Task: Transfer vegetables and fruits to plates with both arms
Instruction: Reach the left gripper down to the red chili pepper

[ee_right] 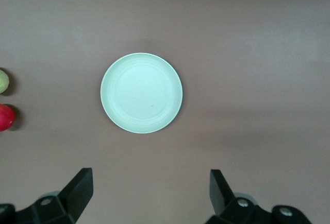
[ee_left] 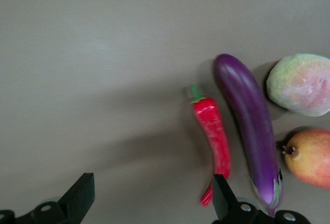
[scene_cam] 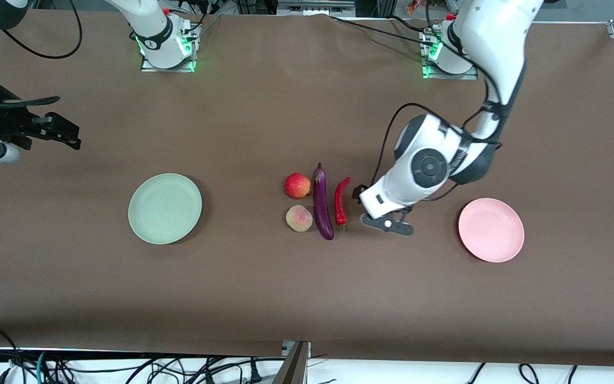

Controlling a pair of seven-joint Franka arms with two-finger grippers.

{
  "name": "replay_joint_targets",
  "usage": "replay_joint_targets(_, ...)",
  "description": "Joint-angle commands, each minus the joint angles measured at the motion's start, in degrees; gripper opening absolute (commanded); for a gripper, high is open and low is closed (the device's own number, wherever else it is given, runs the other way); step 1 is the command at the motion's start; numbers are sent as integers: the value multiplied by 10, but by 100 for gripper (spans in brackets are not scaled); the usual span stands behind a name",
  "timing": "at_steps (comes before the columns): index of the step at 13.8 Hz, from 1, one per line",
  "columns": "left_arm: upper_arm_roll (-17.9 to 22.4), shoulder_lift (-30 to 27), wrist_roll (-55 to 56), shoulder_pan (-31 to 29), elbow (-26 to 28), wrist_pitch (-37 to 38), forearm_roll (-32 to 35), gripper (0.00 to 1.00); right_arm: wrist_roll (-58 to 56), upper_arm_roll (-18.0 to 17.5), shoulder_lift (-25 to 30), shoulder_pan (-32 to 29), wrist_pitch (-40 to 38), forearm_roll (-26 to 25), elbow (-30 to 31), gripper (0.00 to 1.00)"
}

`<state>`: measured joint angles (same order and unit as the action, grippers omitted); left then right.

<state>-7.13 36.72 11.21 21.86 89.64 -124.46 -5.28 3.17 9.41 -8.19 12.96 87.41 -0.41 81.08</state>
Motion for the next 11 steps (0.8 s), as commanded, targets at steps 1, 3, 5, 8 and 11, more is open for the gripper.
replay_joint_targets(1,10,33,31,36,-19,-29,-5,100,10,-1,0,0,-13,-10,-4,100)
replay_joint_targets(3,10,49,37,50,-17,-60,17,100,22,-4,-2,5,-14,-10,-1,100)
replay_joint_targets(5,11,60,71,61,-15,-78,36,100,11,-5,-21,7,-27,-6,5,100)
replay_joint_targets(8,10,70,76,64,-14,-89,36,100,15,-8,-49,40,-3,6,3,100)
replay_joint_targets(11,11,82,85,73,-14,-92,36,96,43,-8,-103,89,59,50,1,100)
